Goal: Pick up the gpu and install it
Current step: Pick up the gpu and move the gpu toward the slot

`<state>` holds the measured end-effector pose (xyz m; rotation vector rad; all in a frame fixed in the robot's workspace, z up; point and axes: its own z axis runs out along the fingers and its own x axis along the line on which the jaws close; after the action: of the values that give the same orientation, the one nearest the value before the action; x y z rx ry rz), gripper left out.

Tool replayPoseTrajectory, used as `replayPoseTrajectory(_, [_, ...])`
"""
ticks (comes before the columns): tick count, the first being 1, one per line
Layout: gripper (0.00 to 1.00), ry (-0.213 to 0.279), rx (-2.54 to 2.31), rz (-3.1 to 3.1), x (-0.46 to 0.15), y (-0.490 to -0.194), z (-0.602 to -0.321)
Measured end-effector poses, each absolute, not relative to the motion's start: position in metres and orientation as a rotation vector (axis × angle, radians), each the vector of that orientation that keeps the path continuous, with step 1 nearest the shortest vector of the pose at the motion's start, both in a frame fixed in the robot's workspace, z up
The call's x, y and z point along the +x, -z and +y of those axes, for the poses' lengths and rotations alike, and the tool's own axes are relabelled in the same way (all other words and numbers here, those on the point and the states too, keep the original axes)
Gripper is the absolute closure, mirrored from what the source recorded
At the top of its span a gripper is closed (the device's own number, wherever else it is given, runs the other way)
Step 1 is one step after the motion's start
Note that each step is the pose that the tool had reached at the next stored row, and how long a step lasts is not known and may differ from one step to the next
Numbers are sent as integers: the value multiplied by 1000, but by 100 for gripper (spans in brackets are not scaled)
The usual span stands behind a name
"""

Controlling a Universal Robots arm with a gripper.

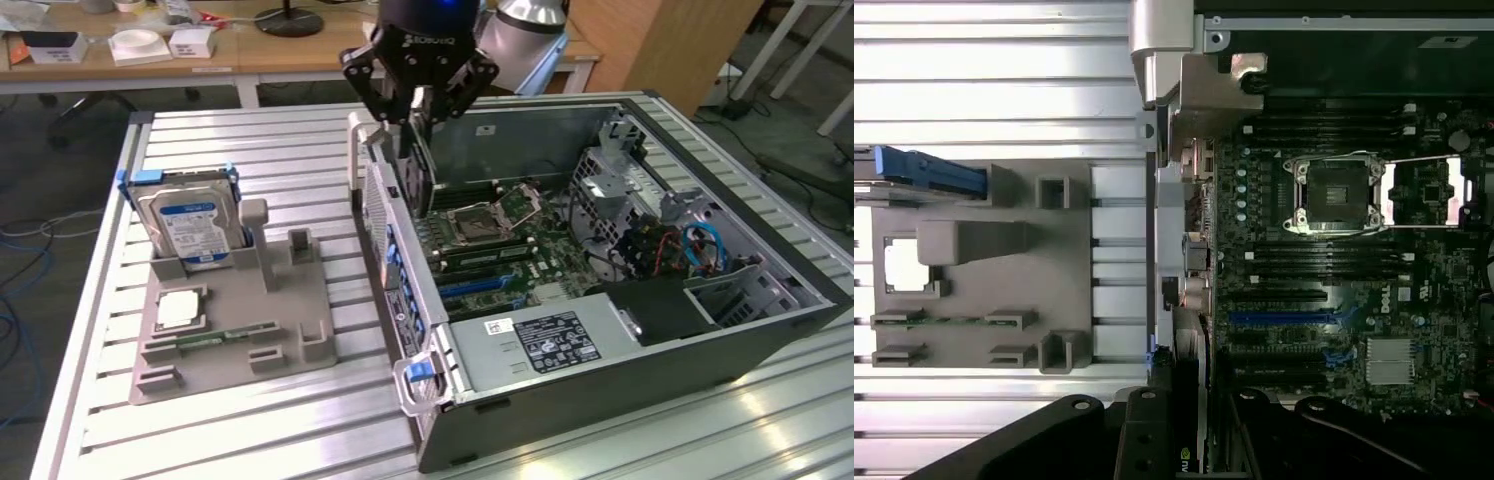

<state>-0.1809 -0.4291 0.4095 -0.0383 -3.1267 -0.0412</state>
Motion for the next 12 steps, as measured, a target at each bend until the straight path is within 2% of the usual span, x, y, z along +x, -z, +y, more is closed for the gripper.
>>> replayPoseTrajectory(12, [74, 41, -38, -3133, -128, -411, -429])
